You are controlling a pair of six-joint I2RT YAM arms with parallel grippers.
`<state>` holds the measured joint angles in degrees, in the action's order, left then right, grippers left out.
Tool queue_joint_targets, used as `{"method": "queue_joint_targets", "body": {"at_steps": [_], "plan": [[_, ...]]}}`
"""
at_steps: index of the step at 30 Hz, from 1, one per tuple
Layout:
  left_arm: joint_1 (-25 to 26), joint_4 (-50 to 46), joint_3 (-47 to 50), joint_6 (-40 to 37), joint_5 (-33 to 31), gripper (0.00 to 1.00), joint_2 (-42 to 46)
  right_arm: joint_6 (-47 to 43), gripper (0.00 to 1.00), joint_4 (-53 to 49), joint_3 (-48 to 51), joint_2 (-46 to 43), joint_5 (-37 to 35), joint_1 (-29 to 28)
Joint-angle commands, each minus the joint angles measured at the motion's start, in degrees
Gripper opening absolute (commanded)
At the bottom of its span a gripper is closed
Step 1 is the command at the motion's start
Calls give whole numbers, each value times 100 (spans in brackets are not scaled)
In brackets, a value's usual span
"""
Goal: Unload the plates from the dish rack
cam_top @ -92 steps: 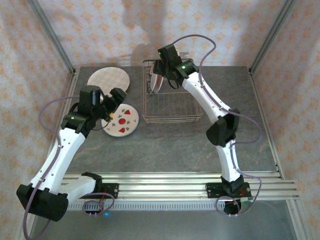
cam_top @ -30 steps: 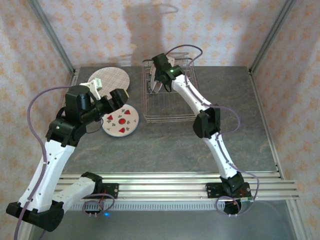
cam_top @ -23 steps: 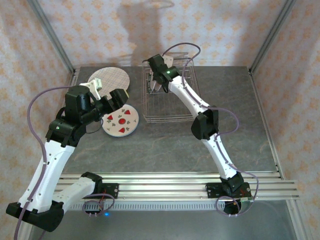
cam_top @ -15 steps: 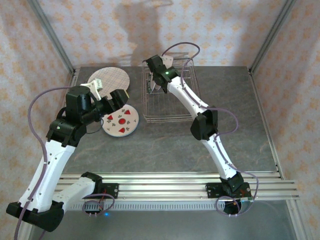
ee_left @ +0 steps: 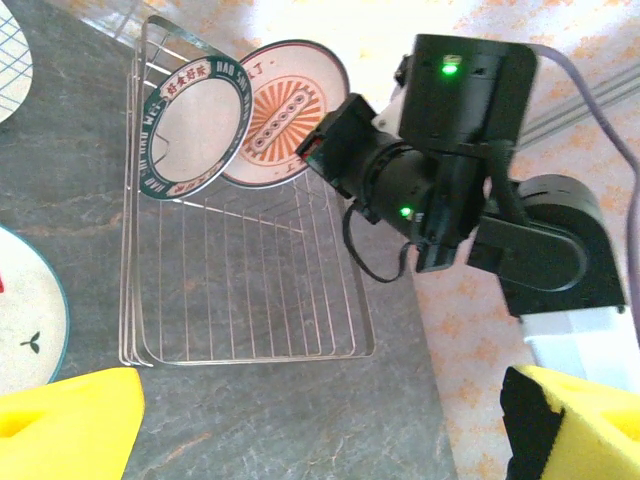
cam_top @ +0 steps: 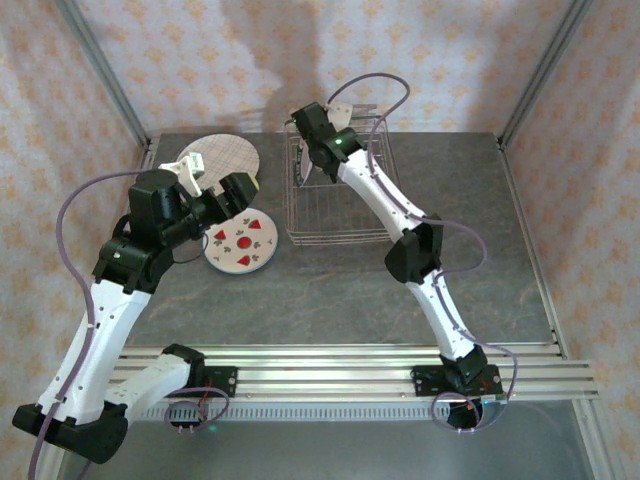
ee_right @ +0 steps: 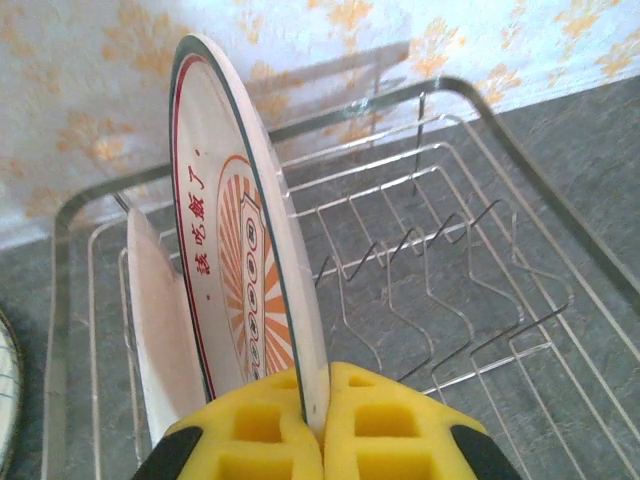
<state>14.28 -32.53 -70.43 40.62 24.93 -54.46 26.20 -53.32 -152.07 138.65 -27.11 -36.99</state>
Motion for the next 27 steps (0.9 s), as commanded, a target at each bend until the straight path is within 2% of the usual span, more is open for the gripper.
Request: {"method": "queue_joint_targets", "body": {"at_steps": [1, 16, 27], "plan": [[33, 239, -100, 50, 103, 93, 78, 183, 0, -153, -107, -561, -503, -36], [31, 526, -246, 370, 308, 93, -110, 7, 0, -760, 185, -1554, -1037, -27], [72, 950, -387, 1069, 847, 93, -774, 84, 0, -1402, 600, -2607, -654, 58]]}}
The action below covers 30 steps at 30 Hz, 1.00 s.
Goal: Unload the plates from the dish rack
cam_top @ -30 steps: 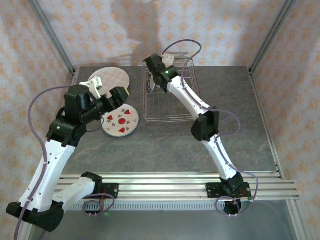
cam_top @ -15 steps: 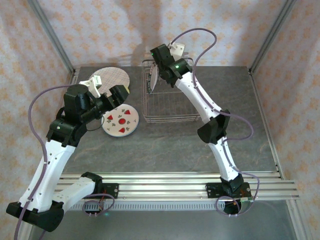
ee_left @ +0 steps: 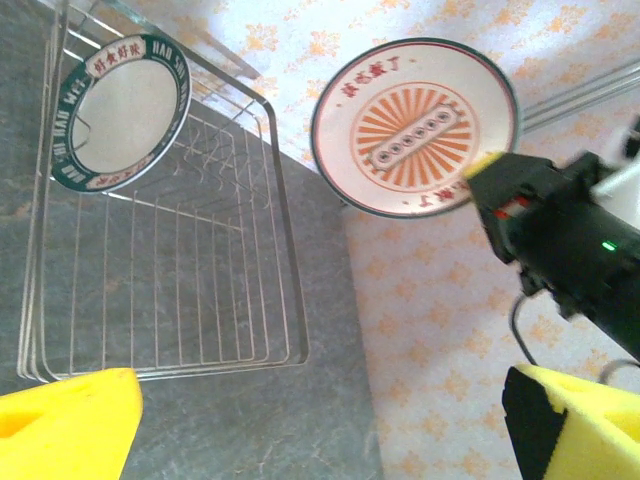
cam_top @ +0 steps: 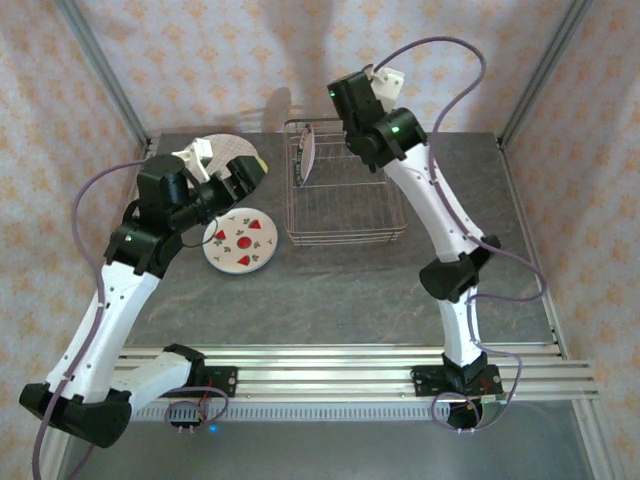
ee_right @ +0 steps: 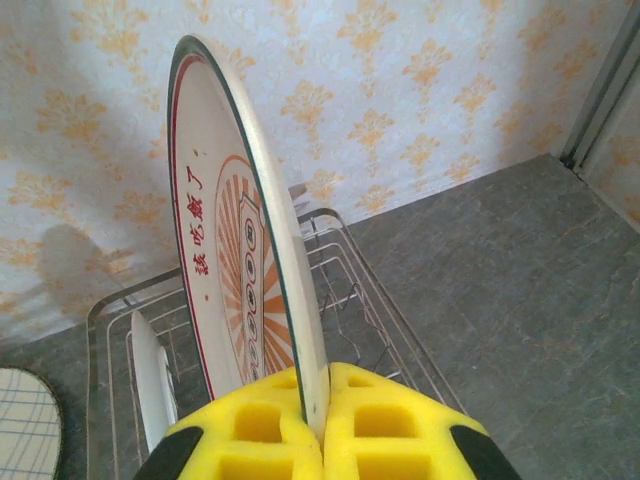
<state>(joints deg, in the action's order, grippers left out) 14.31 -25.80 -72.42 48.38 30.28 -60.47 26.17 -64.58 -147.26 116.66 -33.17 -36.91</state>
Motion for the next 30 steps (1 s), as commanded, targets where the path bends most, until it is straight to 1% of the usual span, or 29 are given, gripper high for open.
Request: {"method": "queue_joint_targets", "body": {"at_steps": [1, 5, 8, 12, 15, 19, 22, 25, 30], "plan": [[108, 311, -207, 327, 354, 93, -257, 132, 0, -366, 172, -503, 14, 78], [263, 612, -167, 643, 387, 93, -545, 213, 0, -599, 341, -823, 453, 237], [381, 810, -198, 922, 542, 93, -845, 401, 0, -827, 404, -984, 878, 410], [576, 980, -256, 1349, 844, 93, -1328, 621, 0, -914, 711, -1288, 1653, 679], [714, 1376, -142, 1731, 1069, 93, -1629, 828, 0, -900, 947, -1505, 2290, 908], [969, 1525, -307, 1900, 1110, 92, -2008, 997, 0, -924, 1195, -1730, 3076, 1172], [1139, 1650, -437, 2057, 1133, 88, -2294, 1076, 0, -1055, 1258, -1816, 3481, 1316], [1264, 2009, -442, 2365, 1164, 84, -2529, 1151, 0, -1100, 1454, -1939, 3874, 1448], [1346, 2563, -361, 2803, 1142, 80, -2789, 1296, 0, -626, 2210, -2312, 4615, 1695]]}}
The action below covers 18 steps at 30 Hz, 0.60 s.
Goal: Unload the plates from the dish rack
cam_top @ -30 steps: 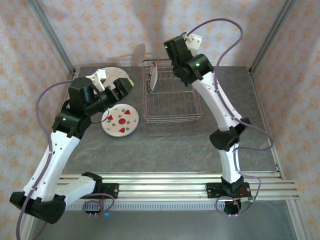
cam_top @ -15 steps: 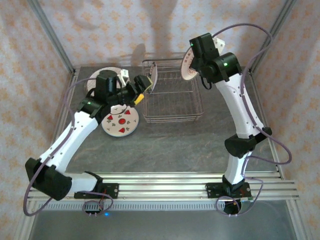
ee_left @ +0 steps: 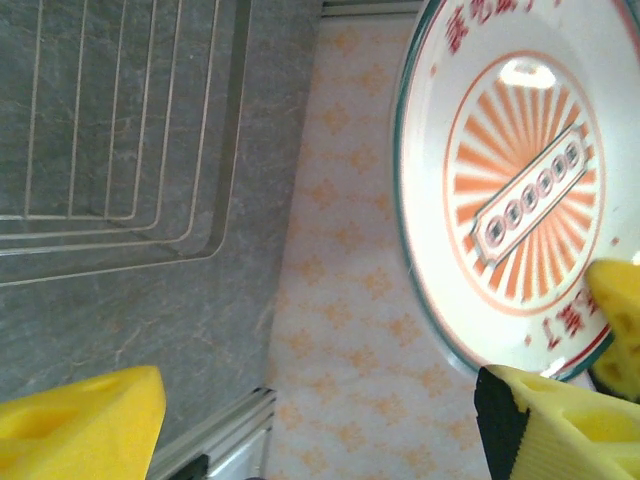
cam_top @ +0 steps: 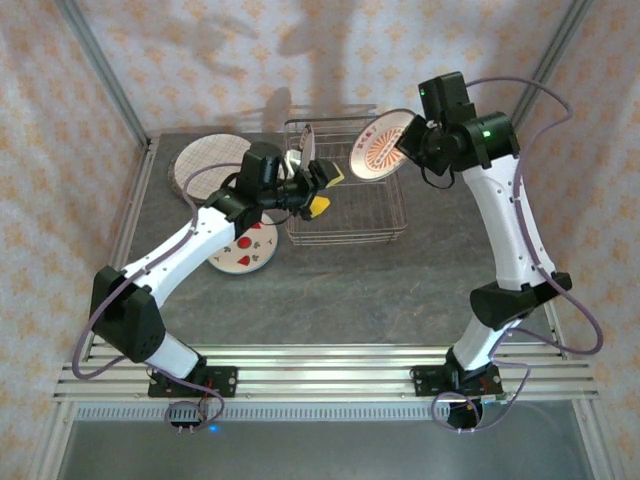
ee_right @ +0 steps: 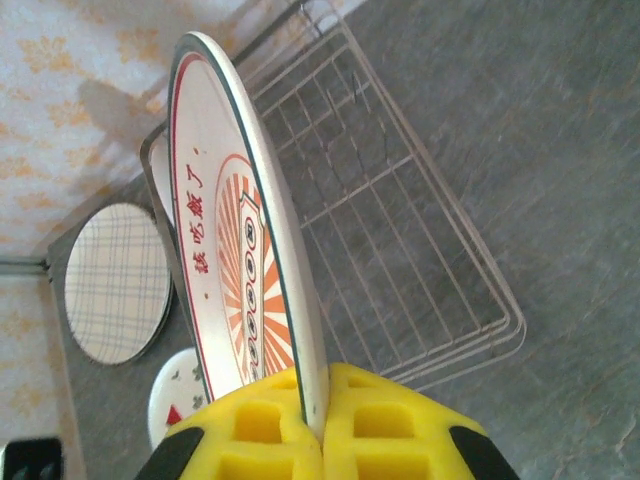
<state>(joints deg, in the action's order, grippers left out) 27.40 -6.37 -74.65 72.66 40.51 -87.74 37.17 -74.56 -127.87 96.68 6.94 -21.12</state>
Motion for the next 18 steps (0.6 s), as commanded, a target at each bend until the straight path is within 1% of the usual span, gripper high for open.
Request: {"method": "queue_joint_targets", "body": {"at_steps": [1, 5, 6, 12, 18], "plan": [[46, 706, -112, 426, 108, 79, -99, 231, 0, 510, 464, -388, 749, 164], [75, 1077, 16, 661, 71, 77, -214, 304, 0, 896, 981, -544, 1222, 237], [84, 1136, 25, 695, 63, 75, -240, 322, 0, 939, 1082, -554, 1340, 243], [134, 1024, -75, 670, 89, 69, -410, 656, 0, 1559, 1968, -909, 1873, 354], [143, 627, -186, 463, 36, 65, -406, 774, 0, 1846, 2438, -1136, 2074, 459]]}}
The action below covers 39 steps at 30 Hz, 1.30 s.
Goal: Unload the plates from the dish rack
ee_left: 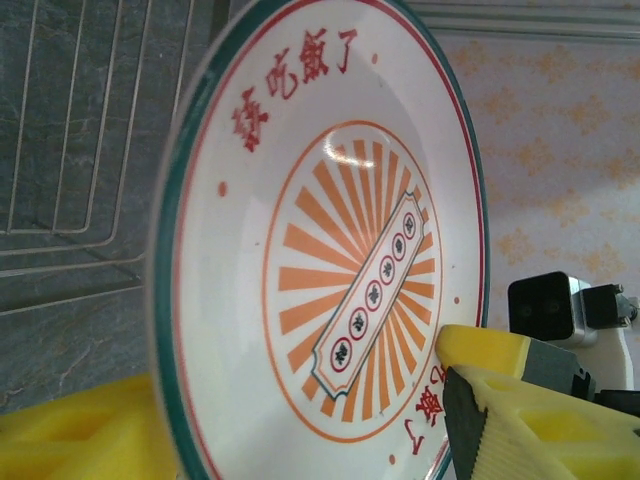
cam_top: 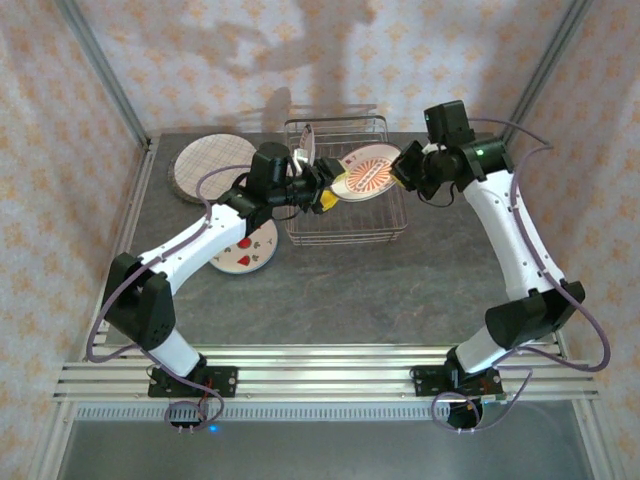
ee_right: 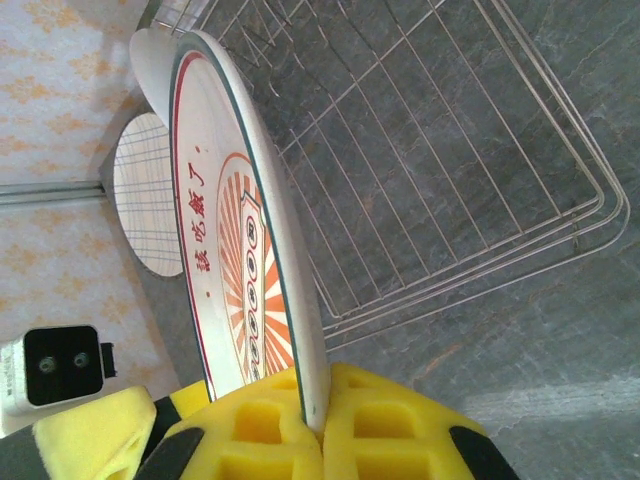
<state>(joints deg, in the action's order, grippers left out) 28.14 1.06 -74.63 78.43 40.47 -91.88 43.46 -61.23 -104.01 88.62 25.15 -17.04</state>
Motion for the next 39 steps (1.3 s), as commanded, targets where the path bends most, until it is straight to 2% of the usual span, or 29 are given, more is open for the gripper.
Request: {"method": "queue_joint_targets", "body": {"at_steps": [1, 7, 20, 30, 34, 39], "plan": [[65, -135, -179, -108, 48, 62, 6, 154, 0, 545, 113, -346, 280, 54], [68, -152, -140, -92, 44, 55, 29, 341, 0, 879, 419, -402, 543, 71], [60, -219, -150, -85, 22, 0, 86, 365, 0, 1102, 870, -529, 720, 139], [59, -26, -109, 122, 23, 0, 197, 41, 1, 904, 752, -459, 834, 145], [38, 199, -11, 304, -13, 0, 315, -129, 19, 833, 667, -460, 893, 141], [-102, 435, 199, 469, -99, 0, 591, -480, 55, 624, 481, -476, 834, 140]]}}
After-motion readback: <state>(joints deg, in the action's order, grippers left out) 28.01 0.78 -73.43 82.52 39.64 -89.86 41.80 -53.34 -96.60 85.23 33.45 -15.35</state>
